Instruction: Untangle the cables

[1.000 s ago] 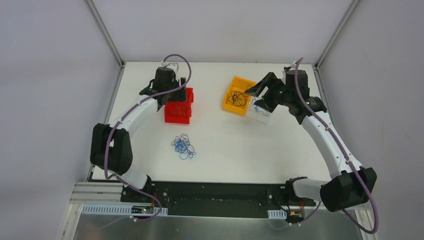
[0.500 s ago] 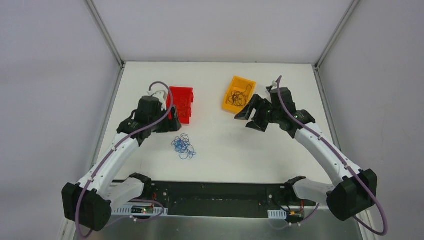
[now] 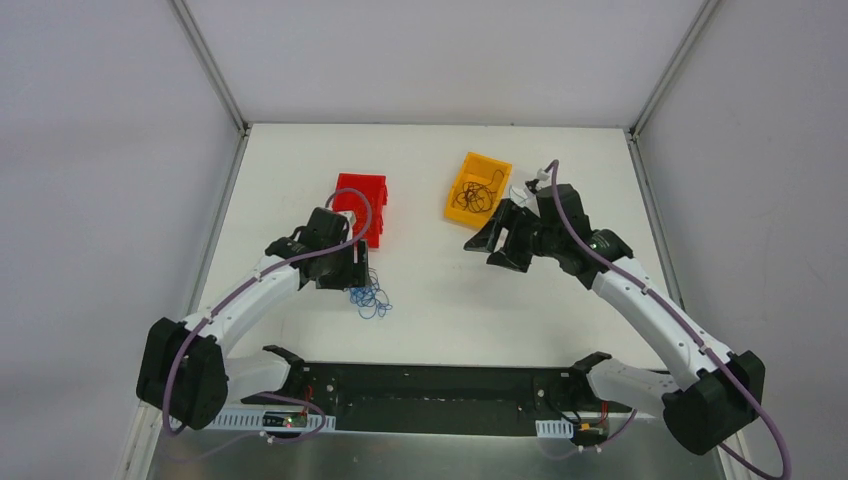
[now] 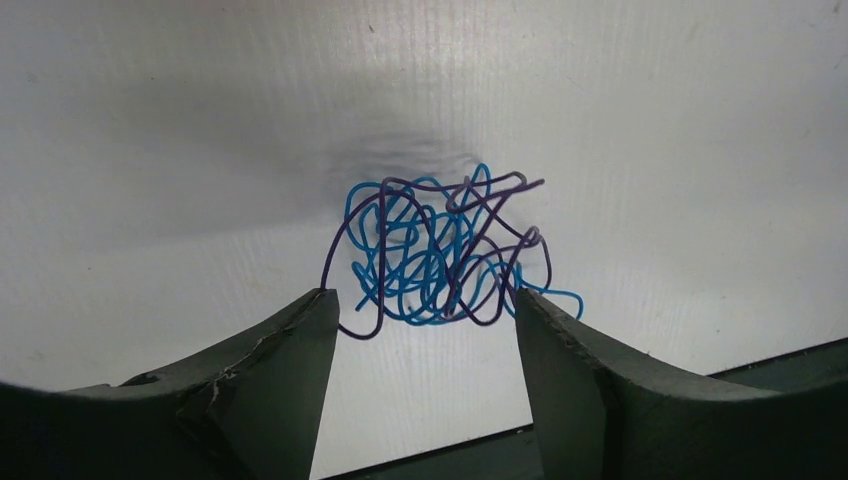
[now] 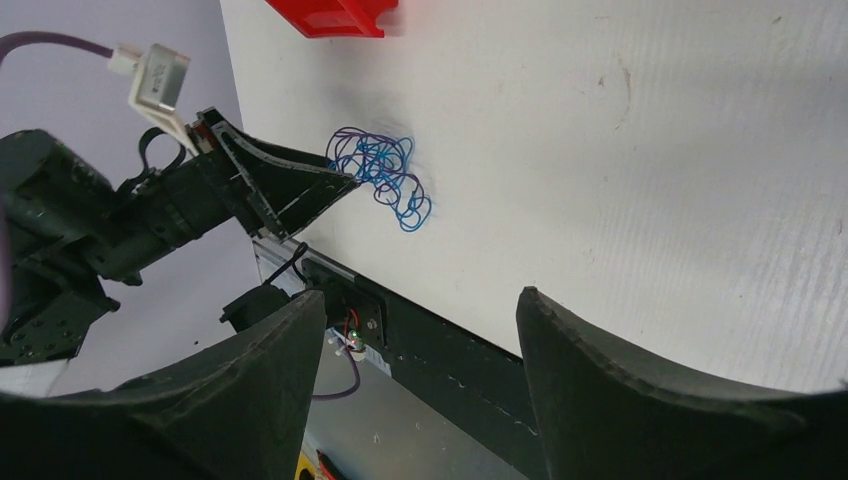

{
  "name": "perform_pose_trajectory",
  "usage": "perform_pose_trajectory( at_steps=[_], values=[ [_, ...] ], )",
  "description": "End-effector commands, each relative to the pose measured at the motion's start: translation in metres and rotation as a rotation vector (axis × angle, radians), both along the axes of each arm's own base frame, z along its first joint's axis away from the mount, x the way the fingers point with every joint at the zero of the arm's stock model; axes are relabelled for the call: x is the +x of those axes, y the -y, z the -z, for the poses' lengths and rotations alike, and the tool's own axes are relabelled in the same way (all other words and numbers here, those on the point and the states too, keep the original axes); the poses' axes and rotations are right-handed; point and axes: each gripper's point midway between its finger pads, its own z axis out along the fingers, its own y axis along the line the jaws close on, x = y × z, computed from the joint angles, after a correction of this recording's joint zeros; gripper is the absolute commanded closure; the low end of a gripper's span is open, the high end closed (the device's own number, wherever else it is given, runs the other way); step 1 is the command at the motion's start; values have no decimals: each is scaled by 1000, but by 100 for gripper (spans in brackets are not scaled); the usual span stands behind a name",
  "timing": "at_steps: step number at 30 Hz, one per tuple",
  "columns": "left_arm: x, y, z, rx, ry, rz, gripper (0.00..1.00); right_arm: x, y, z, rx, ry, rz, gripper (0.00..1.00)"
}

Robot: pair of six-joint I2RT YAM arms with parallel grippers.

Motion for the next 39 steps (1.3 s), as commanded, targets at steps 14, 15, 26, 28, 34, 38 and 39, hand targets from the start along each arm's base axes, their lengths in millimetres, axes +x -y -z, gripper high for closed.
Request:
perform_pose_trajectory(
  at_steps=[14,15,26,28,34,38,39],
  values=[
    [19,90,-37,-318,66,143,100,-32,11,34,21,43,-18,29],
    [19,96,-43,-347,74,151,100,-34,9,36,31,56,-27,29],
    [22,139,-116,-698,173,161,100,-53,-13,36,145,281,-113,35],
    [20,144,-126,-743,177,169,100,-54,-17,31,162,345,-116,36],
    [13,153,-154,-835,178,218,100,-51,-23,28,133,422,-140,36],
    [1,163,-173,-879,160,325,100,-49,-27,18,136,463,-168,37],
    [-1,164,-175,-882,150,337,100,-48,-27,16,132,476,-171,38]
  ],
)
